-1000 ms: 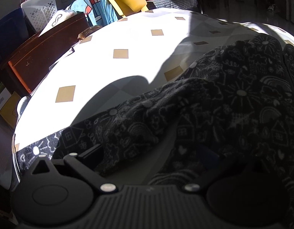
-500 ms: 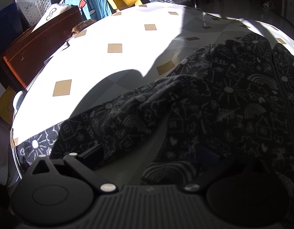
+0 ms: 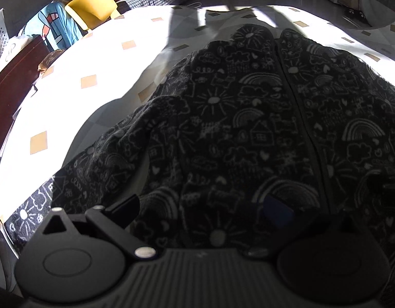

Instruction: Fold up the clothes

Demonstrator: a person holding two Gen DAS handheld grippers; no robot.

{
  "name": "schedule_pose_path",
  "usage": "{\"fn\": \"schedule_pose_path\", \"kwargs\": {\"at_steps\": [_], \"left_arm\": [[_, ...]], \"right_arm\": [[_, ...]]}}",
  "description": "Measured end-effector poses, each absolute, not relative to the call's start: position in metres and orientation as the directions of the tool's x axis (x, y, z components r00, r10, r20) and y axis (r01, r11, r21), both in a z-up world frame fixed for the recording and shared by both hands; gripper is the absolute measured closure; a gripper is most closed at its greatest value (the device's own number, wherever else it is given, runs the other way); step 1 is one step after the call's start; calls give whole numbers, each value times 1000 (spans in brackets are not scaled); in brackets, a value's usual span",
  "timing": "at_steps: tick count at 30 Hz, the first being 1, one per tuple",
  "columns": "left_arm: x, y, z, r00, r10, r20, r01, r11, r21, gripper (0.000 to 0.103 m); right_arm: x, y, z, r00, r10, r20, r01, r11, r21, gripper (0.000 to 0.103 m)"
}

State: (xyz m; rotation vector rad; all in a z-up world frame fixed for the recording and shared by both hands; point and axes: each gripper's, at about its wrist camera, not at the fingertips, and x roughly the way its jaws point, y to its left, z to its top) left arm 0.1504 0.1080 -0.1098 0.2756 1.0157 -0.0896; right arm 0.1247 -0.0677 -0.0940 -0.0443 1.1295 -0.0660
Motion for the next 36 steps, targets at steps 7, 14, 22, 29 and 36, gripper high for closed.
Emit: {"fn": "schedule_pose_path", "kwargs": {"at_steps": [7, 14, 22, 29, 36], "left_arm": [[156, 95, -100, 487, -11, -873, 272, 952, 139, 0], [166, 77, -98, 470, -54, -881, 314, 943, 110, 0], [175, 62, -104, 449, -49, -892, 327, 938, 113, 0], [180, 54, -107, 440, -32, -897, 327, 936, 127, 0], [185, 51, -108, 434, -25, -901, 316, 940, 125, 0]], "right_arm": [[128, -82, -87, 411, -33, -911, -30, 998, -50, 40], [142, -97, -85, 412, -17, -911, 58, 998, 8, 40], [151, -105, -86, 434, -42, -900, 90, 996, -4, 40], [151, -93, -89, 449, -45, -892, 25, 999, -38, 44], [152, -91, -93, 437, -25, -899, 23, 1000, -17, 50]]}}
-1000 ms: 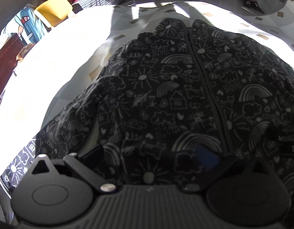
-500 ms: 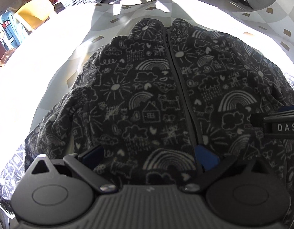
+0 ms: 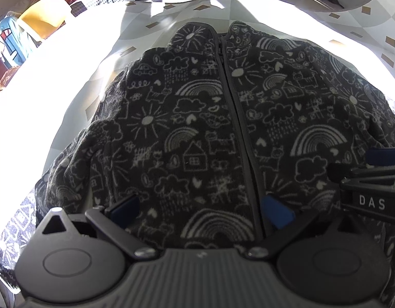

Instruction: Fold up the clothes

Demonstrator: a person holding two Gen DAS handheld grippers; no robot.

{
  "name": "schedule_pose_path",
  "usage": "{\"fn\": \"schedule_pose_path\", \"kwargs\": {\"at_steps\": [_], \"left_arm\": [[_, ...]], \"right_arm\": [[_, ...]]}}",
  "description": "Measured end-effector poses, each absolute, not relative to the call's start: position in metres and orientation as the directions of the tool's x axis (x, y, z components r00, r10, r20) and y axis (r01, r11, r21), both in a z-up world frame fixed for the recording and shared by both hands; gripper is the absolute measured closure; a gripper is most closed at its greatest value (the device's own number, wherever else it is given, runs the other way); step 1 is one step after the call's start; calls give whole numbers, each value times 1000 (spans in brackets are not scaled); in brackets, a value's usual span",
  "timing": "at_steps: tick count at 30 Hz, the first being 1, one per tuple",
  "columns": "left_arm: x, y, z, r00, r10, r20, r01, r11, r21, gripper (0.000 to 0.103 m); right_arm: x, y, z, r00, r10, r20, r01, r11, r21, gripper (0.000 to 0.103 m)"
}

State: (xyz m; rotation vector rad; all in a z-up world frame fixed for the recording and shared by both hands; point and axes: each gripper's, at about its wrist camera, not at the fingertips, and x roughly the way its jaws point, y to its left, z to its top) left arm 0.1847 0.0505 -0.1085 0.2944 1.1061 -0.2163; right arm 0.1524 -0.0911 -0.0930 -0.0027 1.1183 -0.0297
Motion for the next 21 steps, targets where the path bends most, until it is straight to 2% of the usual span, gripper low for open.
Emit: {"fn": "schedule_pose_path", "kwargs": {"at_steps": [13, 21], "left_arm": [[191, 42, -102, 448, -69, -891, 333, 938, 95, 0], [188, 34, -97, 472, -73, -879, 340, 935, 104, 0]], "right_arm": [[158, -99, -89, 459, -30, -888, 36, 999, -15, 64], [154, -107, -86, 461, -51, -886, 49, 998, -32, 65]]}}
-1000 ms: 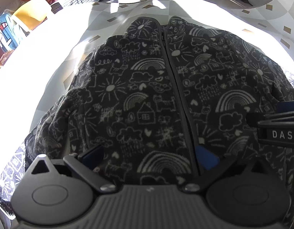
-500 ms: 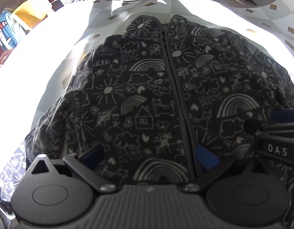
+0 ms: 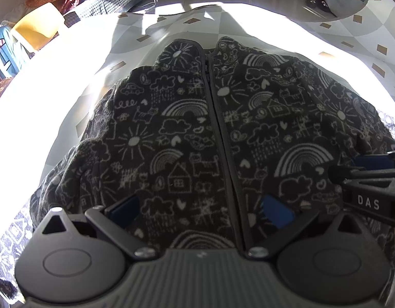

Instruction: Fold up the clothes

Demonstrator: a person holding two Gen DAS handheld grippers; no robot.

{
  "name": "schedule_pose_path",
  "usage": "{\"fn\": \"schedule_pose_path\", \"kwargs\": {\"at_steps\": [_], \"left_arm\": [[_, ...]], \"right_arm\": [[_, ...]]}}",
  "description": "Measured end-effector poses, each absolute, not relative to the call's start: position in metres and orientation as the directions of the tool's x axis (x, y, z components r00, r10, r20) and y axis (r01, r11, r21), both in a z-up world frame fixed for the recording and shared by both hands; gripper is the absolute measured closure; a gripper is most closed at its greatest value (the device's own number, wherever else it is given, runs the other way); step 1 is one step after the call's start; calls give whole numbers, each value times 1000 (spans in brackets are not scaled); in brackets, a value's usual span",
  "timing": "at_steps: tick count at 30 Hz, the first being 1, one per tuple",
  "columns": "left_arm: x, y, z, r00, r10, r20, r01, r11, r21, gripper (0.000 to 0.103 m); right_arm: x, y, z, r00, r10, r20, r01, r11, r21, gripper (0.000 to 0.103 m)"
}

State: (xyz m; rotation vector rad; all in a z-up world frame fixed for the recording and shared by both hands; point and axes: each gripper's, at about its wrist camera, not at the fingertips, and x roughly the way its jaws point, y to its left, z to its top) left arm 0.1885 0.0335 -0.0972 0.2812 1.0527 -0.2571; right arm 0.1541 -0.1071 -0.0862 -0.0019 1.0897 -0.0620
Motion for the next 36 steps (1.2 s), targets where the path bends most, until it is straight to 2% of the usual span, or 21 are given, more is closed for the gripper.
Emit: {"fn": "schedule_pose_path", "kwargs": {"at_steps": [36], "left_arm": [[177, 13, -96, 475, -60, -878, 338, 933, 120, 0]], "right_arm": [[124, -149, -75, 455, -93, -886, 137, 990, -33, 64]]}}
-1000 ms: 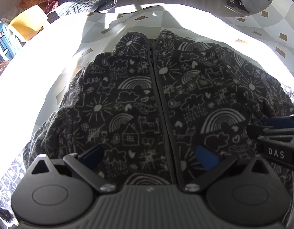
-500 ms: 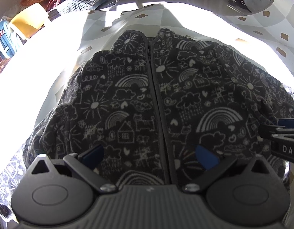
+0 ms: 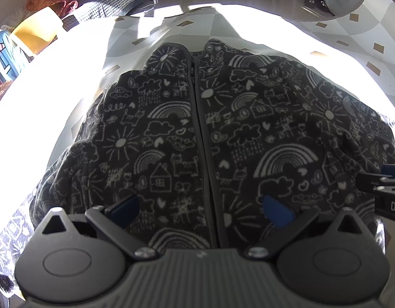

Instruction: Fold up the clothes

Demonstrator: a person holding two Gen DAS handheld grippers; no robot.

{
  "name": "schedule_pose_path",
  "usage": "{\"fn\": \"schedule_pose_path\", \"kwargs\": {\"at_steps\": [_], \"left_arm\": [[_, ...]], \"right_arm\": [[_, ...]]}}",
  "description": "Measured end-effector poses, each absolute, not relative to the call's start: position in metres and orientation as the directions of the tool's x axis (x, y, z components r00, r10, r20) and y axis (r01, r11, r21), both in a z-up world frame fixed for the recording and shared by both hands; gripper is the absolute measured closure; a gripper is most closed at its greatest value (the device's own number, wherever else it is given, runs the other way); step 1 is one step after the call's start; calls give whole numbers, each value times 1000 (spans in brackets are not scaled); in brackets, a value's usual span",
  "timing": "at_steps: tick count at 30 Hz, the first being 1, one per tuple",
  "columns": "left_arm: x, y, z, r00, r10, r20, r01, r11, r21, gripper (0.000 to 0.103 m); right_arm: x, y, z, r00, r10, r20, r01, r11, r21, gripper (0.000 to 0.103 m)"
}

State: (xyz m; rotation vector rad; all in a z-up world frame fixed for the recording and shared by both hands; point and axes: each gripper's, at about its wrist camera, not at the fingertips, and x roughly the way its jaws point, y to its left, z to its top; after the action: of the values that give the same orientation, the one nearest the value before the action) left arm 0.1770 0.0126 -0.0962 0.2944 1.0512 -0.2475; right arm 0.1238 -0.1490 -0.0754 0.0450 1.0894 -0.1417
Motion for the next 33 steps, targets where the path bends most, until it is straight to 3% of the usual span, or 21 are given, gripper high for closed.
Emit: {"fn": "schedule_pose_path", "kwargs": {"at_steps": [33], "left_arm": [[176, 7, -105, 463, 1, -886, 331, 927, 175, 0]], "right_arm": [[111, -161, -65, 481, -187, -857, 200, 975, -101, 63]]}}
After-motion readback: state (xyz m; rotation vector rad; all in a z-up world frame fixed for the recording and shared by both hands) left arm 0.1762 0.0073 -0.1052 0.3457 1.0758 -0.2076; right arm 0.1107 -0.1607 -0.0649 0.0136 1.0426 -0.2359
